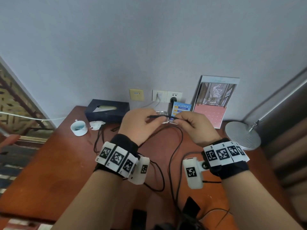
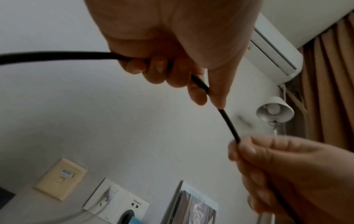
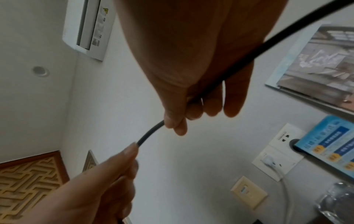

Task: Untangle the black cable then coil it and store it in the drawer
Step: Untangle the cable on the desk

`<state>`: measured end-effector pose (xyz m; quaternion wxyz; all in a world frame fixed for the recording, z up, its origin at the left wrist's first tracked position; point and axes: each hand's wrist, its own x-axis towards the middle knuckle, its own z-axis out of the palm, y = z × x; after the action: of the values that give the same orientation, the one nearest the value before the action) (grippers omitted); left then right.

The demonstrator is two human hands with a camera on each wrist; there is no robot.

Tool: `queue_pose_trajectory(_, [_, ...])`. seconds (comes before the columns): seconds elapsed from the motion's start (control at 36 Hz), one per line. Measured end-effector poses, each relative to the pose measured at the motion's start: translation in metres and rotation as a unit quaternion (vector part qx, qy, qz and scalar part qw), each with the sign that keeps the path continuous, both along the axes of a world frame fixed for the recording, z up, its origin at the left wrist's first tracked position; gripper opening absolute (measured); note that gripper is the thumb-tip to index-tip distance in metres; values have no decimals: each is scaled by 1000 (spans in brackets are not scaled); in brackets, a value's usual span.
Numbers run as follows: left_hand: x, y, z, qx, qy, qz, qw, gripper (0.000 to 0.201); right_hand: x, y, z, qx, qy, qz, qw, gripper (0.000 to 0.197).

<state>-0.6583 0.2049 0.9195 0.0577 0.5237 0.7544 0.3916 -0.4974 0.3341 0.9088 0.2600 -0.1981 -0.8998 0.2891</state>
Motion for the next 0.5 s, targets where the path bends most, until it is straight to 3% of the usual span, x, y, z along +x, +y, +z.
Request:
queue_pose_trajectory(0.28, [-31,-16,-4,12,-12,71,997,30,21,9,-2,-64,14,-47,997,14])
queue_pose_trajectory(0.42, [-31,-10,-7,-58,29,60,996,24,13,6,-5,-46,22,-56,997,15])
queue_pose_trajectory(0.5, [-15,-2,-4,-60,45,25,997,32,4,2,-4,-34,25,-49,998,15])
